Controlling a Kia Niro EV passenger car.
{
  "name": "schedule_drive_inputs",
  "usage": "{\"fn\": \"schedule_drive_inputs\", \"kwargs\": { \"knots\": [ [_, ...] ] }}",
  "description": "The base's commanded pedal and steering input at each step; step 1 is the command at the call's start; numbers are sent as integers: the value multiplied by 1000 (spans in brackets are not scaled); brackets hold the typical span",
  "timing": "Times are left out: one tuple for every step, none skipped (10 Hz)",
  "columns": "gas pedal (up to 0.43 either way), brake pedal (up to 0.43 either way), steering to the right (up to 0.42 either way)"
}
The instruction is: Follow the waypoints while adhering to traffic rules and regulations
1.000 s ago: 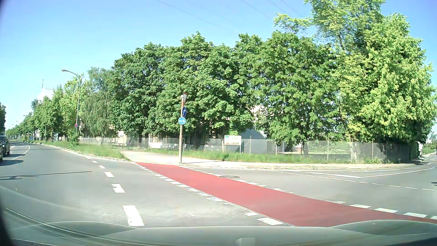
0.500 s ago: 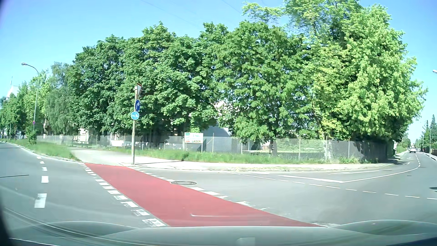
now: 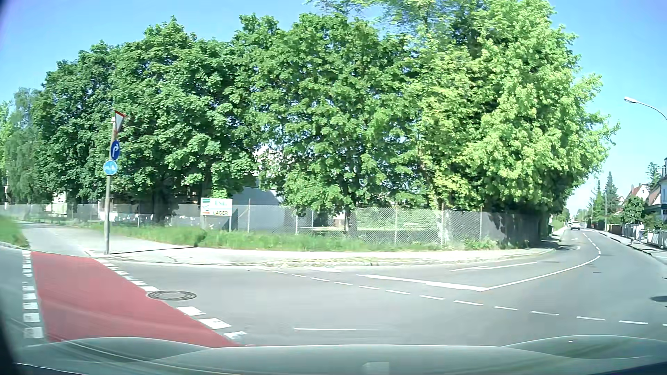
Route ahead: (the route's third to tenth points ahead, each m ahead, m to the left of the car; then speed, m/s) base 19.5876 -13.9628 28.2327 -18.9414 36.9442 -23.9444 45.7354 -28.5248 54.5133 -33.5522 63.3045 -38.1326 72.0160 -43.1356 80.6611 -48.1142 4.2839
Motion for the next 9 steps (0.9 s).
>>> {"fn": "schedule_drive_inputs", "kwargs": {
  "knots": [
    [47, 0, 344],
    [0, 0, 362],
    [0, 0, 387],
    [0, 0, 412],
    [0, 0, 435],
    [0, 0, 459],
    [0, 0, 480],
    [0, 0, 492],
    [0, 0, 492]
  ]
}}
